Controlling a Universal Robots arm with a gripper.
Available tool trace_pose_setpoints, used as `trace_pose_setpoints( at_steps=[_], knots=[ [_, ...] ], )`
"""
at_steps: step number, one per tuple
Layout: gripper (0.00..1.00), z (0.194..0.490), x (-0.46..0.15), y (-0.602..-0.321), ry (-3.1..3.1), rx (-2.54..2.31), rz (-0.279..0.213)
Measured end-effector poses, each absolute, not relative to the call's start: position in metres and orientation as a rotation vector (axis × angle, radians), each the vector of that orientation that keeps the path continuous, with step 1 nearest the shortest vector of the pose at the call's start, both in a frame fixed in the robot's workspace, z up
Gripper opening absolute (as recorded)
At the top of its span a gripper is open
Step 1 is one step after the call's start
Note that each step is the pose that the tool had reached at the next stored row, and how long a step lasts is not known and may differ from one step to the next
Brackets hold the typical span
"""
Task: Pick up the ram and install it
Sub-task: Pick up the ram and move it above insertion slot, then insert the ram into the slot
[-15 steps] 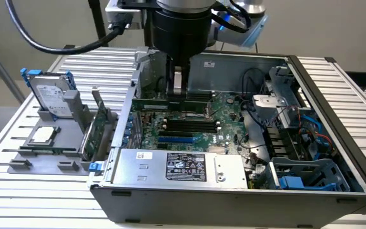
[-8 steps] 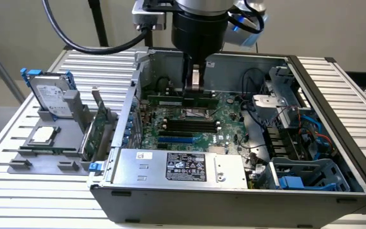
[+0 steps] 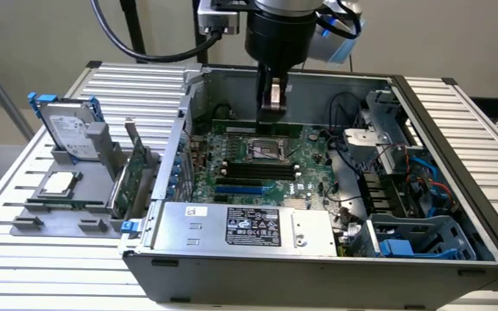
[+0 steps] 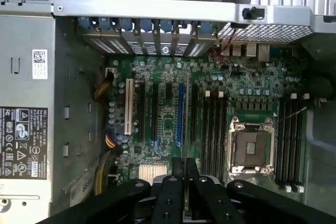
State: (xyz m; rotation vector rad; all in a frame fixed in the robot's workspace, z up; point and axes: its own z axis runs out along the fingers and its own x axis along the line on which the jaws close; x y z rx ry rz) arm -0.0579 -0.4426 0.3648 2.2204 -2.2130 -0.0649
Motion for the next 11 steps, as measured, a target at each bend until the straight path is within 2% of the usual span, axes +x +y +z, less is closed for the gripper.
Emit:
trace_pose_setpoints(
  at_steps=[11],
  knots=[
    [0.00,0.349,-0.045,-0.407,-2.213,2.220,-0.065]
  ],
)
